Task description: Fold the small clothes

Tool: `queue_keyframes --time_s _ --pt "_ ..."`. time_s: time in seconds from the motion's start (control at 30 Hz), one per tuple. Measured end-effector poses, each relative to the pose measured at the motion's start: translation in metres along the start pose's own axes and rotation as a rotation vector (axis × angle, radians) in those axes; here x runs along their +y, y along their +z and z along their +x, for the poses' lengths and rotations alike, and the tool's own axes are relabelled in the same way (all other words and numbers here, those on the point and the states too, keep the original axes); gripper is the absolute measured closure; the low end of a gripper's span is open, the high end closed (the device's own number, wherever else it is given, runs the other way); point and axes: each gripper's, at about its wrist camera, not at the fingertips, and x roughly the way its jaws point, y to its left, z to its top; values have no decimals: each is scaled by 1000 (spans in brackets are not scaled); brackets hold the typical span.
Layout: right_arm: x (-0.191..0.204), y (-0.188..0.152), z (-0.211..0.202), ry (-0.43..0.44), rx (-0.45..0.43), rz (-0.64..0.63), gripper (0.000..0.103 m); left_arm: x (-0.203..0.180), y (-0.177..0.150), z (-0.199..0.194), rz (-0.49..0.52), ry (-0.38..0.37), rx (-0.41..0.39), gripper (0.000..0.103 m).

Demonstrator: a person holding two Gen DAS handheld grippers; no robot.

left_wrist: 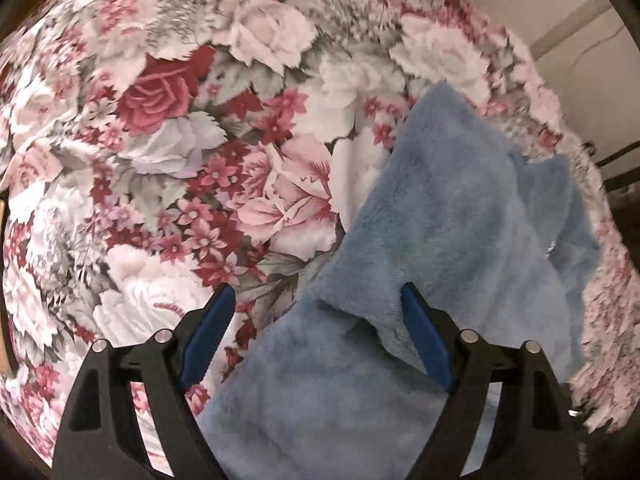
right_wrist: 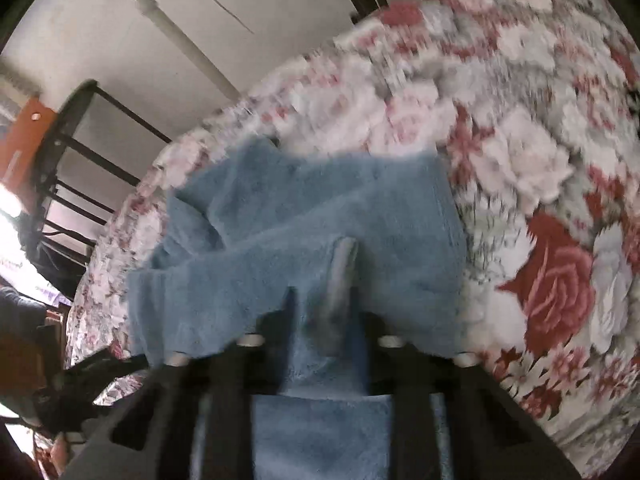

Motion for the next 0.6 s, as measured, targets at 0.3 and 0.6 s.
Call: queue_keyframes --time_s 0.3,0.6 --pt "-66 0 14 20 94 272 76 -6 2 15 33 87 22 15" --pt "-21 3 37 0 126 66 48 -21 2 -6 96 77 -75 17"
